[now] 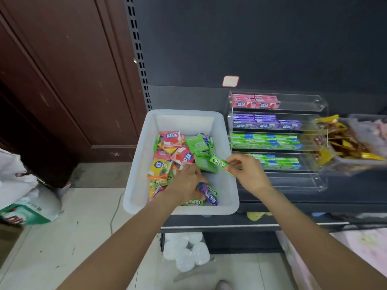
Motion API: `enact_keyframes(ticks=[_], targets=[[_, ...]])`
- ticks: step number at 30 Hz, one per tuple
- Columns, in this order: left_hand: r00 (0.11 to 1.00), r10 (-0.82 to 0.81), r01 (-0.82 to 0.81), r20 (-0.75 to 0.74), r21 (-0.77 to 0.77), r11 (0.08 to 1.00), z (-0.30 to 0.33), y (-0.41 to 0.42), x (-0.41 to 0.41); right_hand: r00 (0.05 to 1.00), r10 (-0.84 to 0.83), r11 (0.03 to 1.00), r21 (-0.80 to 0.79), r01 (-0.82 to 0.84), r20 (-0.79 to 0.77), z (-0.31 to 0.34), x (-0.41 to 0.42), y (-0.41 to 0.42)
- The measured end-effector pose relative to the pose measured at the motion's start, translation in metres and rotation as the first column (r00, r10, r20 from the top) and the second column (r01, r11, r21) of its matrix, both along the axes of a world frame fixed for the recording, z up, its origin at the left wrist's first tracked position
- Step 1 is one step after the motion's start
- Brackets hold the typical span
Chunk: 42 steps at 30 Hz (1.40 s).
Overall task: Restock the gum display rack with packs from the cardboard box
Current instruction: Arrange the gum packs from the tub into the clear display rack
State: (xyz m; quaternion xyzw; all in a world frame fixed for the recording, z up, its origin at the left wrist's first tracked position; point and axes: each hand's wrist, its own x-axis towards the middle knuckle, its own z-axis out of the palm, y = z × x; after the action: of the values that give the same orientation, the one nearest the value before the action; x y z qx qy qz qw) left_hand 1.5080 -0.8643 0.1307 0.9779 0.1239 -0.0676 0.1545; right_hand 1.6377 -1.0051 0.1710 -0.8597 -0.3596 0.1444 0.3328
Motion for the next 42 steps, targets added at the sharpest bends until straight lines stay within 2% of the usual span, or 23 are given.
enact_keyframes(ticks=[2,4,7,9,11,15,17,19,21,25,29,31,33,38,42], targets=[[0.999,-0.030,0.031,-0.023,0.039,0.999,-0.002,-0.001,0.004,1.000,0.000,1.000,-0.003,0.000,-0.009,-0.002,0.001,-0.003],[0.999,-0.035,0.035,-0.005,0.010,0.999,-0.006,0.001,0.006,1.000,-0.006,1.000,0.008,0.006,-0.015,-0.002,0.002,-0.005],[0.988,0.090,-0.059,0.126,-0.230,0.971,-0.010,0.005,0.006,0.999,-0.045,0.998,0.034,0.046,-0.026,-0.002,0.006,-0.006],[0.950,0.261,-0.155,0.171,-0.469,0.869,-0.003,0.006,0.006,0.994,-0.090,0.994,0.062,0.093,-0.058,0.000,0.009,-0.009],[0.896,0.408,-0.196,0.176,-0.667,0.719,0.010,0.008,0.006,0.989,-0.111,0.989,0.092,0.120,-0.093,0.002,0.011,-0.010],[0.774,0.584,-0.097,0.244,-0.866,0.490,0.041,0.004,0.021,0.986,-0.125,0.977,0.158,0.141,-0.109,0.012,0.024,-0.021],[0.728,0.653,-0.036,0.209,-0.939,0.342,0.057,-0.005,0.038,0.983,-0.131,0.969,0.191,0.154,-0.126,0.018,0.037,-0.027],[0.684,0.711,-0.017,0.163,-0.971,0.238,0.072,-0.017,0.058,0.972,-0.137,0.953,0.242,0.182,-0.193,0.024,0.054,-0.034],[0.658,0.739,-0.009,0.143,-0.980,0.197,0.082,-0.030,0.082,0.963,-0.133,0.943,0.269,0.195,-0.234,0.031,0.074,-0.044],[0.672,0.716,-0.046,0.189,-0.954,0.296,0.095,-0.067,0.136,0.962,-0.072,0.945,0.291,0.151,-0.263,0.046,0.120,-0.068],[0.634,0.750,-0.116,0.189,-0.936,0.333,0.098,-0.103,0.191,0.963,-0.004,0.938,0.332,0.097,-0.270,0.057,0.166,-0.092],[0.605,0.785,-0.131,0.136,-0.955,0.266,0.098,-0.116,0.213,0.967,0.014,0.942,0.328,0.073,-0.254,0.060,0.187,-0.105],[0.581,0.812,-0.131,0.053,-0.979,0.158,0.096,-0.126,0.228,0.968,0.031,0.947,0.318,0.051,-0.248,0.061,0.207,-0.116],[0.611,0.786,-0.173,-0.100,-0.985,0.009,0.092,-0.133,0.241,0.969,0.034,0.967,0.253,0.030,-0.244,0.048,0.237,-0.132],[0.590,0.801,-0.178,-0.098,-0.984,0.010,0.085,-0.134,0.242,0.986,0.035,0.984,0.178,-0.006,-0.162,0.026,0.244,-0.140]])
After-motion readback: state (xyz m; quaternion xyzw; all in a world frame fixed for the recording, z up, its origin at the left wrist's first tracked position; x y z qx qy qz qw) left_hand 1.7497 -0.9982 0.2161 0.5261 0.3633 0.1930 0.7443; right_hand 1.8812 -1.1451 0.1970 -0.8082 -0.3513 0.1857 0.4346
